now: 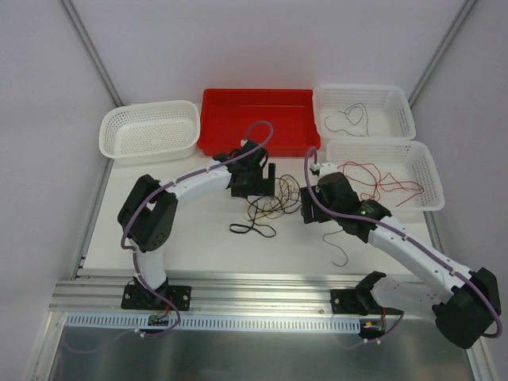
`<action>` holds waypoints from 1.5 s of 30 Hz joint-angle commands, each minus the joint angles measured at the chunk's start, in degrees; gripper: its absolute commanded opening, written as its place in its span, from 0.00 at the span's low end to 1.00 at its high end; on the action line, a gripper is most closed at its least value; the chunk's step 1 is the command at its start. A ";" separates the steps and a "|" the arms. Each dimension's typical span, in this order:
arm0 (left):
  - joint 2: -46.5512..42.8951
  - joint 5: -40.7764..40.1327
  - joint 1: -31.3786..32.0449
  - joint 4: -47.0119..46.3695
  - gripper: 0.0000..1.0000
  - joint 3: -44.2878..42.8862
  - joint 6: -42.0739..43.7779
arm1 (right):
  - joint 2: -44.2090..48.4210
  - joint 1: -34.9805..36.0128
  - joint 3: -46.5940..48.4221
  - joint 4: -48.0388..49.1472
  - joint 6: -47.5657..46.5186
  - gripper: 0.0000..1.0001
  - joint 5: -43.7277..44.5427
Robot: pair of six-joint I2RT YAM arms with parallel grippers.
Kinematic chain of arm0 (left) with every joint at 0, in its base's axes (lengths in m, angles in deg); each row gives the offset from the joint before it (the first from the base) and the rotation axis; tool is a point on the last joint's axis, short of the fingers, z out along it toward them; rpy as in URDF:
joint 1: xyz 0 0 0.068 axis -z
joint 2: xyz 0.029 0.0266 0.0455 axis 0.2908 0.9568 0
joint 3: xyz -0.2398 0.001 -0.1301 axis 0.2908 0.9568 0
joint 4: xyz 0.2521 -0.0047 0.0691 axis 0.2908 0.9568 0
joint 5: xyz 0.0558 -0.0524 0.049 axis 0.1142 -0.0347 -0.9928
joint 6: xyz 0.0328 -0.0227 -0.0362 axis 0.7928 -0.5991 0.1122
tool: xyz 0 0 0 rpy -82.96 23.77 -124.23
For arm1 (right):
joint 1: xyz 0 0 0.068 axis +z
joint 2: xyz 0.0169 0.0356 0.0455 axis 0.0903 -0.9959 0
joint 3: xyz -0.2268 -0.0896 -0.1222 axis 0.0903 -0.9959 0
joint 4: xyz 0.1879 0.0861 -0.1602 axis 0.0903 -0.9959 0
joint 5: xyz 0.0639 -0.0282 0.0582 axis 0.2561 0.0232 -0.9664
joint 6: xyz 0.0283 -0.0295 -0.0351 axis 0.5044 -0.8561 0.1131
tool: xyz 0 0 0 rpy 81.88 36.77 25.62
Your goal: Untangle the cables
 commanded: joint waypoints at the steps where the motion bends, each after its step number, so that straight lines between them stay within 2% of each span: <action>1: 2.36 -4.46 0.57 -1.83 0.93 -2.16 -5.41 | 0.95 -1.12 -1.17 3.85 -0.88 0.67 -3.05; 4: 3.77 -6.04 0.75 -2.19 0.88 -1.54 -5.94 | 0.24 -1.21 -1.53 4.65 -0.97 0.68 -3.23; 9: 3.25 -8.33 0.75 -3.42 0.70 3.46 -6.91 | -1.86 -1.21 -1.62 6.66 -3.25 0.69 -2.88; 11: 3.33 -8.60 0.75 -3.94 0.66 4.87 -7.00 | -3.79 -1.39 -1.18 7.11 -3.87 0.69 -2.70; 14: 3.68 -9.21 0.75 -4.30 0.52 5.84 -6.91 | -6.17 -2.09 -0.47 8.51 -4.48 0.69 -2.35; 16: 3.68 -10.00 0.75 -4.30 0.33 7.15 -6.56 | -7.48 -2.44 0.49 9.30 -4.92 0.70 -1.82; 17: 3.51 -10.70 0.75 -4.30 0.30 8.20 -6.39 | -8.80 -2.44 0.93 9.57 -5.19 0.70 -1.65; 24: 1.67 -12.55 0.66 -4.39 0.27 12.61 -5.59 | -16.44 -2.71 5.06 12.46 -6.68 0.69 -4.27; 30: 0.26 -13.43 0.75 -4.21 0.26 14.10 -4.98 | -22.78 -2.88 8.14 14.66 -6.95 0.65 -4.90; 33: 0.08 -13.78 0.66 -4.21 0.26 14.02 -4.72 | -25.68 -3.14 8.75 15.89 -6.77 0.60 -4.55; 39: 0.34 -13.87 0.66 -4.21 0.26 13.49 -4.54 | -28.67 -3.76 9.02 17.65 -7.47 0.36 -3.84; 41: 0.35 -14.04 0.66 -4.30 0.26 13.58 -4.45 | -29.11 -3.94 9.28 17.66 -7.56 0.23 -3.58; 42: 0.43 -14.13 0.58 -4.21 0.26 13.66 -4.28 | -29.11 -4.02 9.28 17.66 -7.56 0.13 -3.49; 45: 0.61 -13.78 0.05 -4.21 0.25 14.01 -4.45 | -27.36 -4.02 8.93 17.31 -7.83 0.01 -3.67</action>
